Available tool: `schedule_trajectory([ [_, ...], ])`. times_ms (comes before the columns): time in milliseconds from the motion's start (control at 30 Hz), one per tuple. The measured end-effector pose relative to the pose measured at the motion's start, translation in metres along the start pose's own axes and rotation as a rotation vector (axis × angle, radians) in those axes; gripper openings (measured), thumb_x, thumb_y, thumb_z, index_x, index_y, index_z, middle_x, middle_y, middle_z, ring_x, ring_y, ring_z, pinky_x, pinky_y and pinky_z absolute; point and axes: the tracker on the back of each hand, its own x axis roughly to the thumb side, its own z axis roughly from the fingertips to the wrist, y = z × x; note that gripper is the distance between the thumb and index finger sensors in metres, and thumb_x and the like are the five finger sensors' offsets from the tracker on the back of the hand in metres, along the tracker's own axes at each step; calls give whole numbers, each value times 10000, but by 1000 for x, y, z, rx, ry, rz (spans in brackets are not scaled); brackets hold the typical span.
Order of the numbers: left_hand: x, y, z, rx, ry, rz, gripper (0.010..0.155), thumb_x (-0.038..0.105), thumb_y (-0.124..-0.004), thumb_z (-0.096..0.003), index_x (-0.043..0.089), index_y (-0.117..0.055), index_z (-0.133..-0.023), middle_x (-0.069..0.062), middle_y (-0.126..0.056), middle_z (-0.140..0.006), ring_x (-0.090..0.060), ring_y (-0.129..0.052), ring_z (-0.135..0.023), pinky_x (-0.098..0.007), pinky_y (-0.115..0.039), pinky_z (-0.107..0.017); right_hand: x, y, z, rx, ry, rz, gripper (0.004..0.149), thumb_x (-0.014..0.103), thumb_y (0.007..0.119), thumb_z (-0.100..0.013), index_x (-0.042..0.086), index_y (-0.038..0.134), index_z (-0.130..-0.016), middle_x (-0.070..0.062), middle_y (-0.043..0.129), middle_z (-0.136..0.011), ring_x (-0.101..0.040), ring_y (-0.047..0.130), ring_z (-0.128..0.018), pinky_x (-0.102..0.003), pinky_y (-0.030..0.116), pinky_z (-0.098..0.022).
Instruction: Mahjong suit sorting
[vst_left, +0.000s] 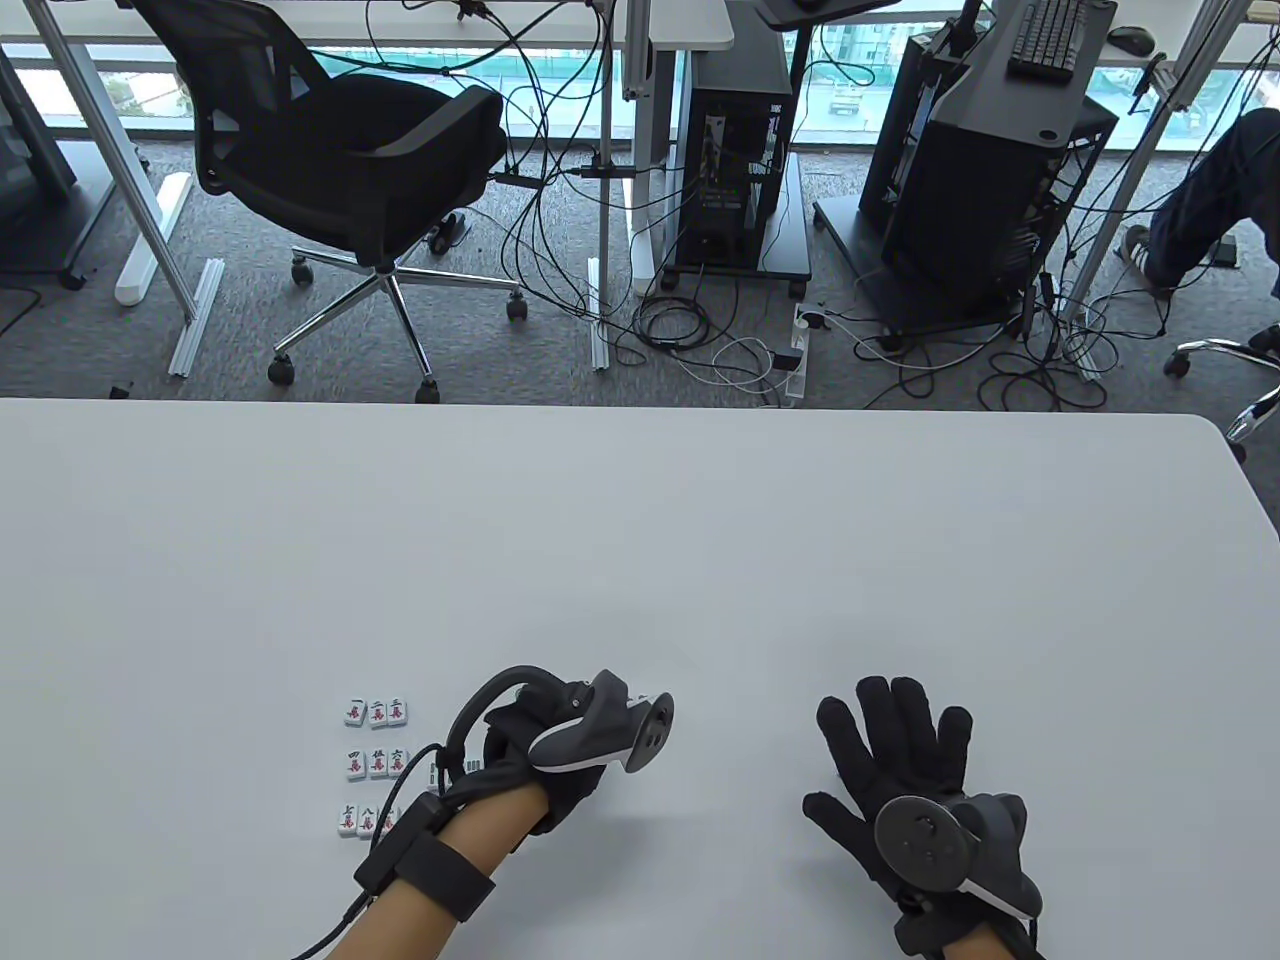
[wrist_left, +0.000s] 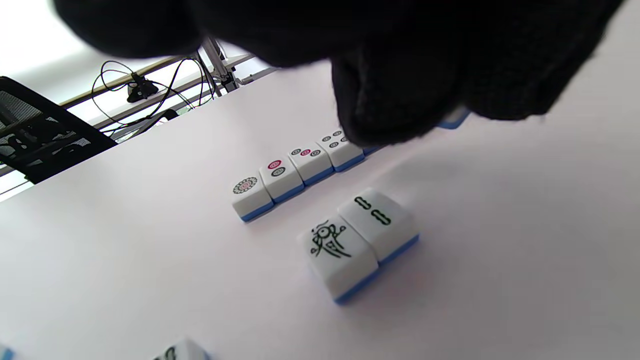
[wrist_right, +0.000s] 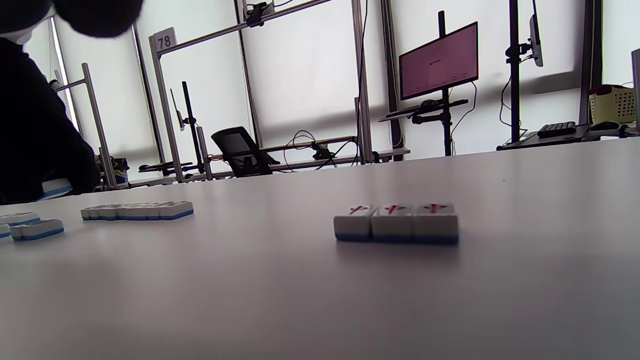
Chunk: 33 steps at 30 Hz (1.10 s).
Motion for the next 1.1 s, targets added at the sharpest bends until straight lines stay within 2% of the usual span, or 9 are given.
schedule_trajectory([
  [233, 4, -16, -5, -26, 2, -62, 608, 531, -891, -278, 189, -865, -781, 171, -1002, -384, -34, -927, -85, -337, -873, -228, 0, 0, 0, 0, -4, -3, 784, 633, 561, -511, 350, 132, -1102, -97, 49, -1177, -395, -15, -1040, -702, 80, -705],
  [533, 10, -31, -3, 14, 3, -142, 608, 535, -889, -272, 203, -867, -781, 176, -1001, -363, -26, -911, -61, -327, -867, -198, 0, 1, 0, 9, 3, -5, 783, 632, 562, -511, 346, 137, -1104, -98, 53, -1177, -397, -12, -1039, -703, 83, -704],
  [667, 6, -31, 1, 22, 10, -141, 633, 550, -882, -271, 241, -842, -821, 168, -1005, -390, -32, -922, -90, -333, -868, -217, 0, 1, 0, 14, 7, -4, 783, 632, 563, -510, 346, 141, -1104, -99, 53, -1177, -397, -11, -1039, -703, 84, -704],
  [800, -14, -24, 18, 70, 44, -141, 630, 536, -887, -270, 244, -839, -826, 164, -1011, -397, -37, -932, -98, -338, -871, -225, 0, 1, 0, 14, 10, -9, 782, 631, 565, -510, 345, 146, -1105, -99, 54, -1176, -397, -12, -1039, -703, 83, -704],
  [900, -36, -22, 31, 61, 88, -123, 621, 524, -892, -272, 243, -843, -824, 162, -1013, -396, -40, -933, -99, -341, -870, -227, -1, 2, 0, 15, 12, -9, 781, 631, 564, -510, 345, 147, -1106, -99, 55, -1177, -398, -12, -1038, -703, 82, -704],
  [1100, -84, -45, 53, -44, 203, -102, 618, 513, -901, -271, 249, -843, -827, 161, -1014, -402, -44, -936, -106, -343, -868, -245, -1, 3, -1, 24, 14, -2, 782, 631, 564, -510, 345, 146, -1106, -100, 54, -1177, -398, -14, -1038, -703, 83, -704],
])
